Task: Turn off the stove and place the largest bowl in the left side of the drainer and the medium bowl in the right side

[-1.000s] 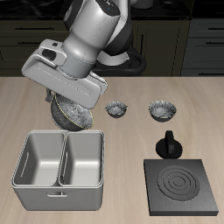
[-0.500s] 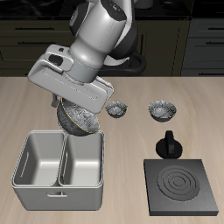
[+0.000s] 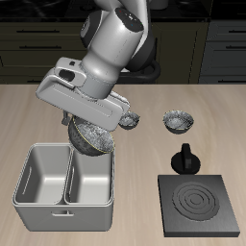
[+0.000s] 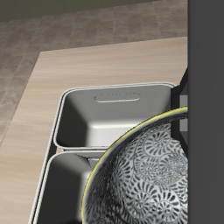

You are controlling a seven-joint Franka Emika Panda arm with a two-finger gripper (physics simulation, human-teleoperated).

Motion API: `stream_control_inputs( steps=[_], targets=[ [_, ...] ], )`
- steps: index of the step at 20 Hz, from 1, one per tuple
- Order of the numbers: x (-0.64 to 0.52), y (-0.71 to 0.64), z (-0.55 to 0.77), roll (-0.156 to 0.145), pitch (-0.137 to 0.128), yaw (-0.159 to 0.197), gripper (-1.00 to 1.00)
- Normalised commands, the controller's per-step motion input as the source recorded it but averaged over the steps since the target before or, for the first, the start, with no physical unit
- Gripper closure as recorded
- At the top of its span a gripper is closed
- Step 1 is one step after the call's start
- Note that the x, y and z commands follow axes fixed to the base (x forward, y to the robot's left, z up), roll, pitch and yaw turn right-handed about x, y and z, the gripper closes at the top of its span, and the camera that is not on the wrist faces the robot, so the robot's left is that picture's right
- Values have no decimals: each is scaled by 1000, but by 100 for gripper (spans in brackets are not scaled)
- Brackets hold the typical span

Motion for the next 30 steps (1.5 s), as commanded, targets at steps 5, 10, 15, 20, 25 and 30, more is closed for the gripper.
stream_control_inputs(
  steps=[5, 10, 15, 20, 25, 30],
  targets=[
    [-8, -74, -90, -30, 10, 7, 100],
    [32, -103, -121, -23, 18, -4, 100],
    [116, -8, -78, -6, 12, 31, 100],
    [133, 182, -124, 61, 2, 50, -100],
    [73, 135, -125, 48, 11, 22, -100],
    [2, 121, 15, 28, -5, 15, -100]
  ],
)
